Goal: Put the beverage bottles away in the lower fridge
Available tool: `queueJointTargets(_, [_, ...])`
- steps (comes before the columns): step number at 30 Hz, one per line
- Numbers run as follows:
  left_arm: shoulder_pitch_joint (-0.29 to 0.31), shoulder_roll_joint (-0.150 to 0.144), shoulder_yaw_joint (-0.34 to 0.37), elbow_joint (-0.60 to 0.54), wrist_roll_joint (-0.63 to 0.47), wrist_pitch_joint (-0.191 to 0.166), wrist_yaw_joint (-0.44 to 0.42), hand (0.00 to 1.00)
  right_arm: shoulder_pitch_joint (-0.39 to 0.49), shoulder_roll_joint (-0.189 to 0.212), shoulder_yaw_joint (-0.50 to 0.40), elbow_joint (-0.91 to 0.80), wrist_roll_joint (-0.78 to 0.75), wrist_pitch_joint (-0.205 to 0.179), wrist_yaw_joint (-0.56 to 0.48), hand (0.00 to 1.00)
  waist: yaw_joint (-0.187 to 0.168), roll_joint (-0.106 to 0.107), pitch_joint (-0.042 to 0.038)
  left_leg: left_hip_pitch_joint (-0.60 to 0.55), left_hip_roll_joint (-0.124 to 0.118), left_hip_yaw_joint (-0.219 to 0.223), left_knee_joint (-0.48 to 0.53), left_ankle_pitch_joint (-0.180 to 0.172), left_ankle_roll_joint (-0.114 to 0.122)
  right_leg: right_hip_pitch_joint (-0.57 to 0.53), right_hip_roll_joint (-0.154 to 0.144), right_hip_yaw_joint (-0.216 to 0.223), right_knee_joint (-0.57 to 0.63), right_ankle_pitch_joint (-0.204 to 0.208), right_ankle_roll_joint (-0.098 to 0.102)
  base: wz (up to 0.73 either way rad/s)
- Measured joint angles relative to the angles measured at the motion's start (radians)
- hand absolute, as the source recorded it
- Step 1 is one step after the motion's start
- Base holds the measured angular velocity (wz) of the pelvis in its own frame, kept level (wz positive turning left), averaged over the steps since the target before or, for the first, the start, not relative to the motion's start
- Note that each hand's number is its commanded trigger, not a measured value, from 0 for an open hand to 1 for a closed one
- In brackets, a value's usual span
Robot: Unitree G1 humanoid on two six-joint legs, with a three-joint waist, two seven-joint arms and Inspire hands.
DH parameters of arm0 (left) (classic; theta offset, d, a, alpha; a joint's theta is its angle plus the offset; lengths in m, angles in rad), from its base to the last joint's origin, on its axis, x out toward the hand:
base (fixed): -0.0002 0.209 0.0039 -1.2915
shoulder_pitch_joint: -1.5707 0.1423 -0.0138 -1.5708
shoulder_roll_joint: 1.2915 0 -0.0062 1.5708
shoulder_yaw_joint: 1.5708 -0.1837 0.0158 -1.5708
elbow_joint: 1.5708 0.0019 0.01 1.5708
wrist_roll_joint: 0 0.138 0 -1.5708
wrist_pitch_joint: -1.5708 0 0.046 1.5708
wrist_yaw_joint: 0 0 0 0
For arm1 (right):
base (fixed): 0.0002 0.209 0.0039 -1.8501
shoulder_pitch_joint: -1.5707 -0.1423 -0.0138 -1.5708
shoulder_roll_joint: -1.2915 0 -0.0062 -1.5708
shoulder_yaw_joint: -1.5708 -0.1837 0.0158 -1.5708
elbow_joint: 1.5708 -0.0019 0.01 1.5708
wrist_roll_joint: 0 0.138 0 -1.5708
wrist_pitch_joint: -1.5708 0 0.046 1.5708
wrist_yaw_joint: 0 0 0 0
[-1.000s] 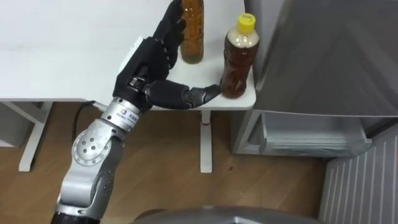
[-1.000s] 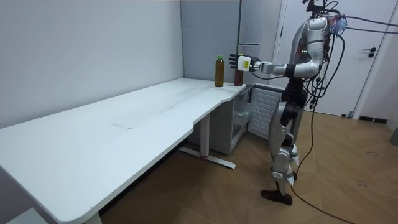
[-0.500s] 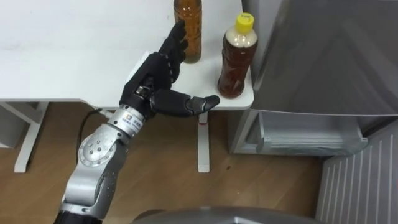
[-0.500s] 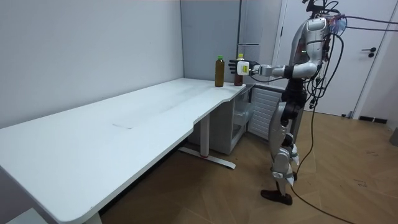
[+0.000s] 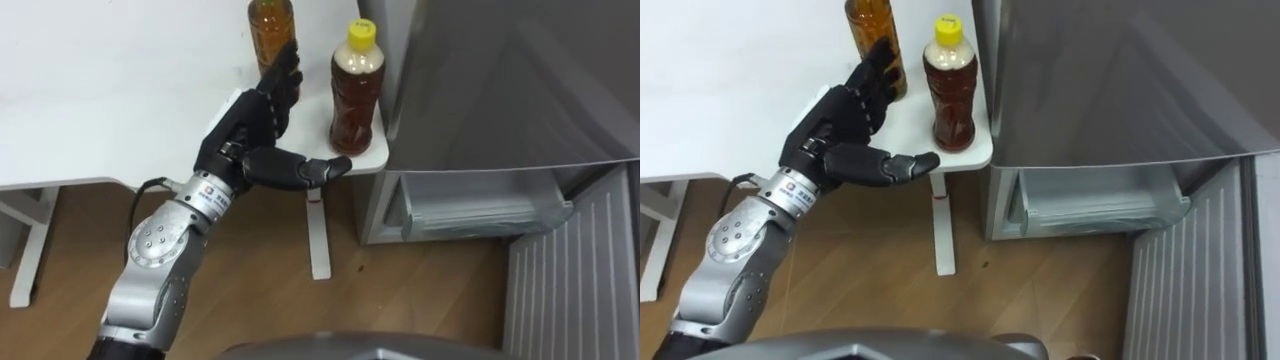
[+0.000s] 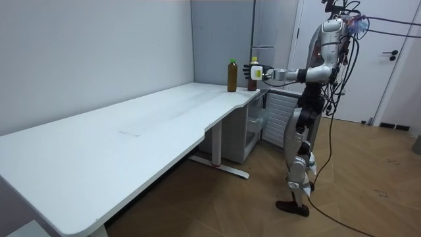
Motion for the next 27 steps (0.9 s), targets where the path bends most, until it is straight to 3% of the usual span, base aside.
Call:
queueJointTargets(5, [-0.01,-0.001,0.0,0.002,0.0,0.013,-0.011,0.0,0.001,0.001,-0.001,0.003,-0.008,0.003,0.02,0.0,-0.011,0.008,-0.0047,0.001,0.001,0.001,0.003,0.0,0.0,0.0,0.001,0.009,0.001,0.001,-0.002,-0.01])
queueJointTargets(14, [-0.1,-0.009,0.0,0.001,0.0,0.018,-0.037,0.0,0.006,0.004,-0.043,-0.009,-0.027,0.02,0.055,0.0,-0.014,0.009,-0.0047,0.003,0.006,0.003,0.003,0.0,0.0,-0.002,0.007,0.015,0.0,0.002,-0.004,0.0])
queueJointTargets(27, [-0.109,-0.007,0.01,0.022,0.003,0.028,-0.028,0.0,0.028,0.004,-0.049,-0.019,-0.042,0.023,0.076,0.0,-0.019,0.031,0.006,0.033,0.012,0.043,-0.023,-0.001,-0.001,0.0,0.014,0.061,0.0,0.004,-0.006,-0.08])
